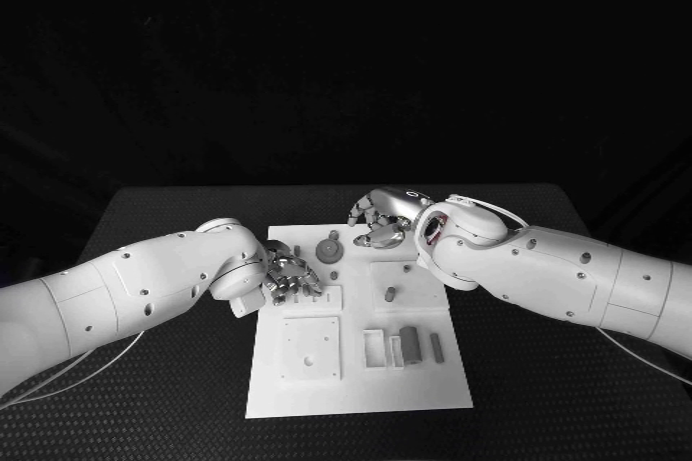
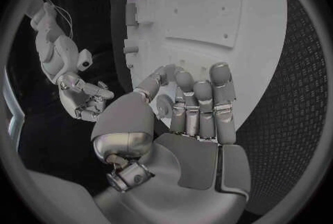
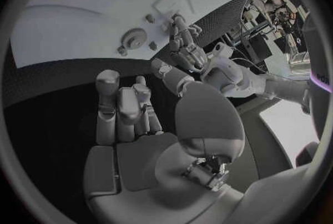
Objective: Assemble the parts on the task board
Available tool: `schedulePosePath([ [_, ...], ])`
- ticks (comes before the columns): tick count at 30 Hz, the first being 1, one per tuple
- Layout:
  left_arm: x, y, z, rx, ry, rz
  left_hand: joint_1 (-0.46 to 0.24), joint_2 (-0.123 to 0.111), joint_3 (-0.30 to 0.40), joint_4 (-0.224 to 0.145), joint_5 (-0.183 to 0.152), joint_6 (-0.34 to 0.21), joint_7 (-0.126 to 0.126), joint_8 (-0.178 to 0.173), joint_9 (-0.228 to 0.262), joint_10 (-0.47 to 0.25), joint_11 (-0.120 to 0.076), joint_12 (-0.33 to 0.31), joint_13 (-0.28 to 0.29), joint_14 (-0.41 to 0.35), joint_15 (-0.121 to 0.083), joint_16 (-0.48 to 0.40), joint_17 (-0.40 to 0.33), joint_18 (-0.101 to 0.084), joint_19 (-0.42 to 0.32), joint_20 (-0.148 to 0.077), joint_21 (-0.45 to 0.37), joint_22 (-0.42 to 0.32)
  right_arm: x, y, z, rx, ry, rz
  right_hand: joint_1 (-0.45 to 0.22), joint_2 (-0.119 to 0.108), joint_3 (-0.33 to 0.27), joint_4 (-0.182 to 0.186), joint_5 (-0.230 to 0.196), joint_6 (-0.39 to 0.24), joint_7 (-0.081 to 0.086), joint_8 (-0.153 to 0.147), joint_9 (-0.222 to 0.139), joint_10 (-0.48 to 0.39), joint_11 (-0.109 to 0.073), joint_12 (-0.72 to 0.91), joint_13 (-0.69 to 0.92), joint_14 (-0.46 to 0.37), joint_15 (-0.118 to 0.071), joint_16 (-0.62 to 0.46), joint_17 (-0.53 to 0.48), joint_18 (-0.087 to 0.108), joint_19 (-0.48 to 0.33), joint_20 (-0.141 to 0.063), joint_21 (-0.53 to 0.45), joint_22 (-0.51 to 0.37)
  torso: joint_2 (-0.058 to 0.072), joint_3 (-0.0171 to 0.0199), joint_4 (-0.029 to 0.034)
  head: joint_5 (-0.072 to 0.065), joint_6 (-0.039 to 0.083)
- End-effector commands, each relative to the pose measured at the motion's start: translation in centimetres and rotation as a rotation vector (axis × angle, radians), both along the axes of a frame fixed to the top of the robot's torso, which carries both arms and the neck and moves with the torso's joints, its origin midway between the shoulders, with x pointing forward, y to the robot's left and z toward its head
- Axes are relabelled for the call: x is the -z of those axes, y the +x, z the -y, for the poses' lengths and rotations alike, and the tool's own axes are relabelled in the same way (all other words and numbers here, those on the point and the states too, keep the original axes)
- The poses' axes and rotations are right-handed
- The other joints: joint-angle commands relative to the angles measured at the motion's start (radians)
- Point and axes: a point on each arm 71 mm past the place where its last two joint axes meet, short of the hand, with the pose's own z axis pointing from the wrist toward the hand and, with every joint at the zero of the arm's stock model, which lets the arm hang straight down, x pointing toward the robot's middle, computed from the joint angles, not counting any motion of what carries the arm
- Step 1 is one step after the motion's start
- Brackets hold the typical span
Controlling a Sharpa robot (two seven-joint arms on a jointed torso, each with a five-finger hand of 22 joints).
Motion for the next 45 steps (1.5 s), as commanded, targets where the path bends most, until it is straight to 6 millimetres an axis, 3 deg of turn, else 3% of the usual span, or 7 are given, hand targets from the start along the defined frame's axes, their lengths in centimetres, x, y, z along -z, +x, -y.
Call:
schedulePosePath([
  [1, -0.07, -0.14, 0.11, -0.006, -0.015, -0.012, 0.092, 0.079, 0.017, -0.009, 0.065, 0.008, -0.001, 0.007, 0.003, 0.008, -0.001, 0.007, 0.001, 0.024, -0.022, 0.008, 0.003, 0.021, 0.01, -0.006, 0.006, 0.021, 0.06, -0.05, -0.03, -0.009, -0.01, -0.003, -0.004, 0.004, -0.003, 0.001, 0.003, 0.0, 0.006, -0.003, -0.002, -0.001, 0.003, 0.003, -0.001, -0.002, 0.005, -0.004, 0.0, 0.084, -0.002, -0.005, -0.007, 0.016, 0.0, 0.0011, -0.0008, 0.003, 0.001],
  [10, -0.17, -0.2, -0.01, 0.027, 0.049, 0.018, 0.09, 0.065, 0.024, -0.009, 0.122, 0.018, -0.006, 0.011, 0.006, 0.017, -0.006, 0.012, 0.005, 0.032, -0.027, 0.014, 0.009, 0.02, 0.019, -0.009, 0.017, 0.022, 0.05, -0.06, 0.01, -0.008, -0.011, -0.003, -0.004, 0.004, -0.003, 0.001, 0.003, 0.0, 0.006, -0.003, -0.002, -0.001, 0.003, 0.003, -0.001, -0.002, 0.005, -0.004, 0.0, 0.084, -0.002, -0.006, -0.007, 0.016, 0.001, 0.0009, -0.0007, 0.005, 0.001],
  [18, -0.49, 0.0, 0.21, 0.076, 0.15, 0.108, 0.089, 0.059, 0.027, -0.009, 0.144, 0.024, -0.008, 0.013, 0.007, 0.023, -0.008, 0.014, 0.007, 0.037, -0.029, 0.016, 0.012, 0.019, 0.023, -0.01, 0.021, 0.022, 0.06, -0.06, 0.03, -0.008, -0.012, -0.004, -0.004, 0.004, -0.003, 0.001, 0.003, 0.0, 0.006, -0.003, -0.002, -0.001, 0.003, 0.003, -0.001, -0.002, 0.005, -0.004, -0.001, 0.084, -0.002, -0.006, -0.007, 0.016, 0.001, 0.0005, -0.0011, 0.006, 0.001],
  [32, -0.32, -0.02, 0.42, 0.101, 0.185, 0.087, 0.089, 0.057, 0.029, -0.008, 0.15, 0.026, -0.009, 0.013, 0.007, 0.025, -0.009, 0.014, 0.007, 0.039, -0.03, 0.016, 0.012, 0.019, 0.024, -0.01, 0.023, 0.021, 0.05, -0.09, 0.15, -0.007, -0.012, -0.005, -0.004, 0.004, -0.003, 0.001, 0.003, 0.0, 0.006, -0.004, -0.002, -0.001, 0.003, 0.003, -0.001, -0.002, 0.005, -0.004, -0.001, 0.084, -0.002, -0.006, -0.007, 0.017, 0.001, 0.0022, -0.0011, 0.005, -0.001],
  [45, -0.09, -0.34, 0.72, 0.102, 0.151, 0.029, 0.088, 0.056, 0.029, -0.008, 0.151, 0.026, -0.009, 0.013, 0.007, 0.025, -0.009, 0.014, 0.007, 0.039, -0.03, 0.016, 0.013, 0.019, 0.025, -0.01, 0.023, 0.021, 0.04, -0.1, 0.2, -0.006, -0.013, -0.005, -0.004, 0.004, -0.002, 0.001, 0.003, 0.001, 0.006, -0.004, -0.002, -0.001, 0.003, 0.004, -0.002, -0.002, 0.005, -0.004, 0.0, 0.084, -0.002, -0.006, -0.007, 0.017, 0.001, 0.0015, -0.0019, 0.004, -0.001],
])
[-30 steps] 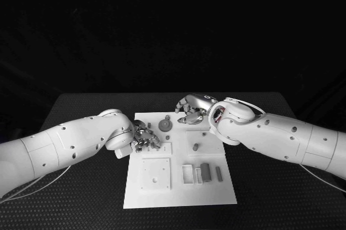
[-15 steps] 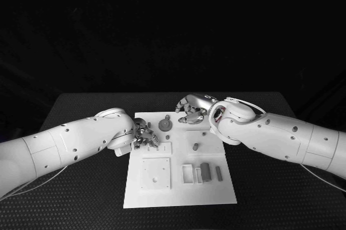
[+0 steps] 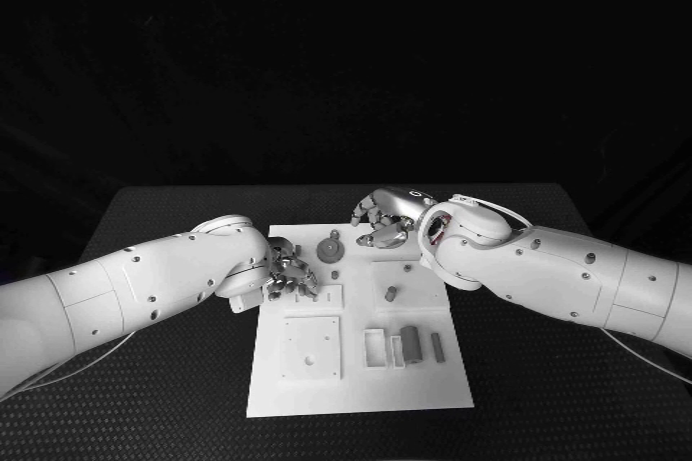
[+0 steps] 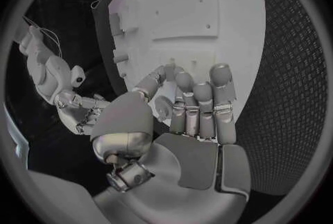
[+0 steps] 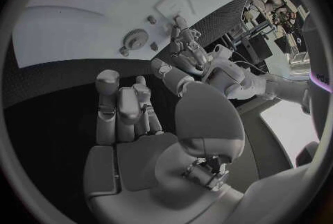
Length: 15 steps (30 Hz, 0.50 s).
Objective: Assemble the parts on the task board
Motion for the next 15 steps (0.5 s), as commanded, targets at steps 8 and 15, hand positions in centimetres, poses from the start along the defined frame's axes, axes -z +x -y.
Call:
schedulePosePath([
  [8, 0.57, -0.47, 0.25, 0.012, 0.006, -0.059, 0.076, 0.068, 0.023, -0.015, 0.088, 0.01, 0.0, 0.0, 0.001, 0.011, -0.002, 0.006, 0.001, 0.022, -0.028, 0.005, 0.002, 0.019, 0.008, -0.008, 0.004, 0.021, 0.03, -0.08, -0.09, -0.009, -0.009, -0.003, -0.004, 0.004, -0.002, 0.001, 0.004, -0.002, 0.007, -0.004, -0.001, -0.001, 0.003, 0.004, -0.002, -0.001, 0.005, -0.004, 0.0, 0.084, 0.0, -0.008, -0.004, 0.017, 0.0, -0.0014, 0.001, -0.002, -0.001],
  [15, 0.57, -0.45, 0.27, 0.014, 0.012, -0.053, 0.075, 0.068, 0.023, -0.015, 0.088, 0.01, 0.0, 0.0, 0.001, 0.011, -0.002, 0.006, 0.002, 0.023, -0.028, 0.005, 0.002, 0.019, 0.008, -0.008, 0.004, 0.021, 0.02, -0.09, -0.1, -0.009, -0.009, -0.003, -0.003, 0.004, -0.002, 0.001, 0.003, -0.002, 0.007, -0.004, -0.001, -0.001, 0.003, 0.004, -0.002, -0.001, 0.005, -0.004, 0.0, 0.084, 0.0, -0.008, -0.004, 0.017, 0.0, -0.0017, 0.0006, -0.001, -0.001],
])
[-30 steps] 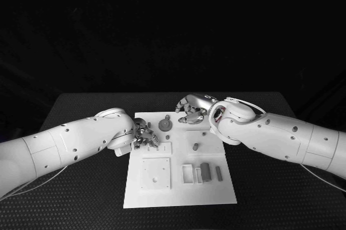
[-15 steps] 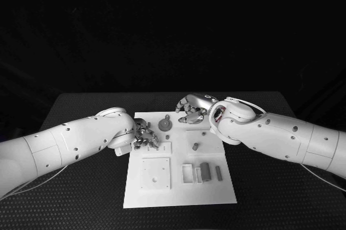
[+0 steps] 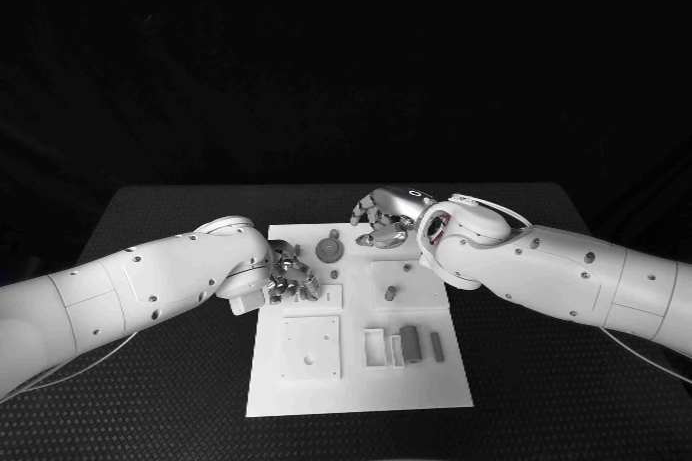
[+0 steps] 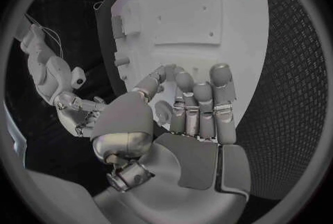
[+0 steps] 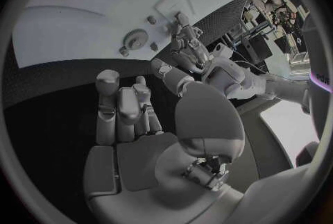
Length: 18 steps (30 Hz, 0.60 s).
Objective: Assemble the parts on the task board
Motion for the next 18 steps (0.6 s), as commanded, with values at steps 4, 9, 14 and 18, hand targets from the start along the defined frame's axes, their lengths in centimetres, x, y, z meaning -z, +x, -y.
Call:
schedulePosePath([
  [4, 0.22, -0.15, 0.03, 0.013, 0.022, -0.013, 0.076, 0.068, 0.023, -0.016, 0.088, 0.01, 0.0, 0.007, 0.001, 0.011, -0.002, 0.006, 0.002, 0.021, -0.03, 0.005, 0.001, 0.019, 0.006, -0.009, 0.005, 0.021, 0.03, -0.07, -0.09, -0.008, -0.009, -0.002, -0.003, 0.004, -0.002, 0.001, 0.003, 0.0, 0.006, -0.004, -0.001, -0.001, 0.003, 0.004, -0.001, -0.002, 0.005, -0.005, -0.001, 0.084, -0.003, -0.007, -0.004, 0.017, 0.0, -0.0004, -0.0005, 0.001, 0.001],
  [9, 0.17, -0.09, 0.02, 0.018, 0.035, 0.001, 0.075, 0.068, 0.023, -0.016, 0.088, 0.01, 0.0, 0.007, 0.001, 0.011, -0.002, 0.006, 0.002, 0.021, -0.03, 0.005, 0.002, 0.019, 0.006, -0.009, 0.005, 0.021, 0.03, -0.06, -0.09, -0.008, -0.009, -0.002, -0.003, 0.004, -0.002, 0.001, 0.003, 0.001, 0.006, -0.004, -0.001, -0.001, 0.003, 0.004, -0.001, -0.002, 0.005, -0.005, -0.001, 0.084, -0.003, -0.007, -0.004, 0.017, 0.0, 0.0001, -0.0004, 0.0, 0.0],
  [14, 0.13, -0.03, 0.04, 0.019, 0.043, 0.013, 0.075, 0.068, 0.023, -0.016, 0.088, 0.01, 0.0, 0.006, 0.001, 0.011, -0.002, 0.006, 0.002, 0.021, -0.03, 0.005, 0.002, 0.019, 0.006, -0.009, 0.005, 0.021, 0.03, -0.07, -0.07, -0.008, -0.009, -0.002, -0.004, 0.004, -0.002, 0.001, 0.003, 0.001, 0.006, -0.004, -0.001, -0.001, 0.003, 0.004, -0.001, -0.002, 0.005, -0.005, -0.001, 0.084, -0.003, -0.007, -0.004, 0.017, 0.0, 0.0007, -0.0003, 0.0, 0.0],
  [18, 0.11, -0.01, 0.16, 0.017, 0.042, 0.017, 0.073, 0.068, 0.023, -0.014, 0.084, 0.008, 0.001, 0.005, 0.0, 0.01, -0.001, 0.005, 0.002, 0.02, -0.03, 0.004, 0.002, 0.019, 0.006, -0.009, 0.005, 0.02, 0.02, -0.07, -0.06, -0.008, -0.009, -0.002, -0.004, 0.004, -0.002, 0.001, 0.003, 0.001, 0.006, -0.004, -0.001, -0.001, 0.003, 0.004, -0.001, -0.002, 0.005, -0.005, 0.0, 0.084, -0.003, -0.007, -0.004, 0.017, 0.0, 0.0009, -0.0006, -0.001, 0.0],
])
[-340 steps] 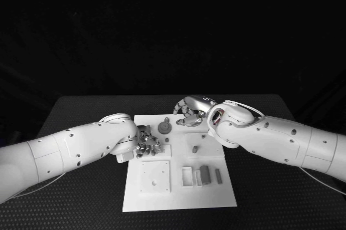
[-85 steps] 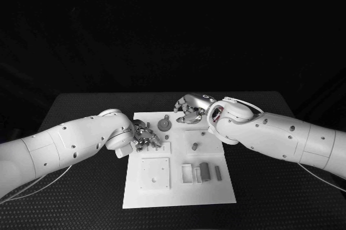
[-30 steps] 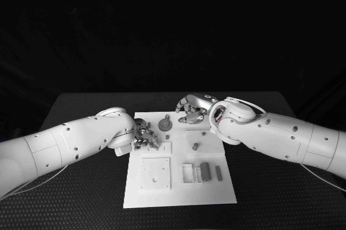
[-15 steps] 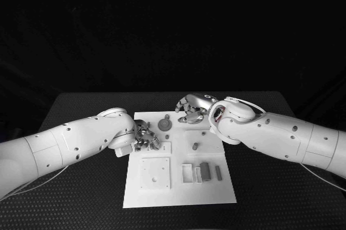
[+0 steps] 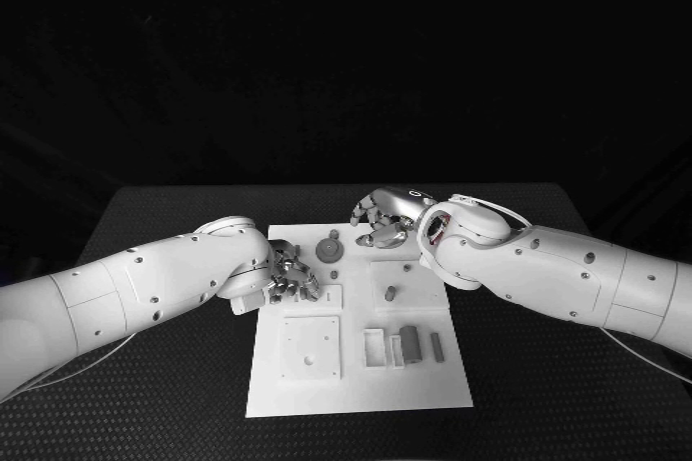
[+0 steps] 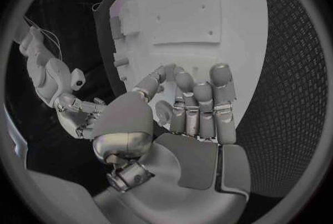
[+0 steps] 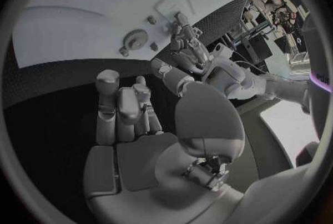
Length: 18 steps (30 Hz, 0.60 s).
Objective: Assemble the parts on the task board
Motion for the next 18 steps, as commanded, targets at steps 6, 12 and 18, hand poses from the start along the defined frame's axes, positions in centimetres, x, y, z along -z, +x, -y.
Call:
schedulePosePath([
  [6, 0.24, -0.21, 0.22, 0.002, 0.005, -0.015, 0.044, 0.049, 0.012, -0.01, 0.055, 0.012, 0.0, -0.002, -0.007, 0.011, 0.0, 0.004, 0.001, 0.024, -0.028, 0.001, 0.001, 0.019, 0.006, -0.012, 0.004, 0.018, 0.03, -0.07, -0.04, -0.007, -0.009, -0.001, -0.004, 0.004, -0.002, 0.001, 0.003, 0.002, 0.008, -0.004, -0.001, -0.001, 0.003, 0.004, -0.002, -0.003, 0.005, -0.005, -0.002, 0.084, 0.0, -0.004, -0.004, 0.017, 0.001, 0.0008, -0.0004, -0.002, -0.001],
  [12, 0.23, -0.15, 0.2, -0.002, 0.0, -0.013, 0.004, -0.017, 0.0, 0.019, 0.009, 0.018, -0.001, -0.005, -0.013, 0.012, -0.003, 0.003, 0.002, 0.027, -0.031, -0.001, 0.003, 0.021, 0.012, -0.014, 0.001, 0.016, 0.03, -0.07, 0.01, -0.007, -0.009, -0.002, -0.004, 0.003, -0.002, 0.001, 0.003, 0.002, 0.008, -0.004, -0.001, -0.002, 0.003, 0.004, -0.002, -0.002, 0.005, -0.005, -0.002, 0.084, 0.0, -0.004, -0.004, 0.017, 0.0, 0.0008, -0.0001, -0.003, -0.001],
  [18, 0.25, -0.13, 0.2, -0.001, 0.004, -0.016, -0.02, -0.029, -0.006, 0.037, -0.007, 0.02, -0.002, -0.006, -0.014, 0.012, -0.003, 0.002, 0.003, 0.027, -0.031, -0.003, 0.004, 0.021, 0.013, -0.015, -0.001, 0.016, 0.01, -0.09, 0.02, -0.007, -0.009, -0.002, -0.005, 0.003, -0.002, 0.002, 0.003, 0.002, 0.008, -0.004, -0.001, -0.002, 0.003, 0.004, -0.002, -0.002, 0.005, -0.005, -0.001, 0.084, 0.0, -0.004, -0.004, 0.017, 0.0, 0.0006, 0.0007, -0.004, -0.001],
])
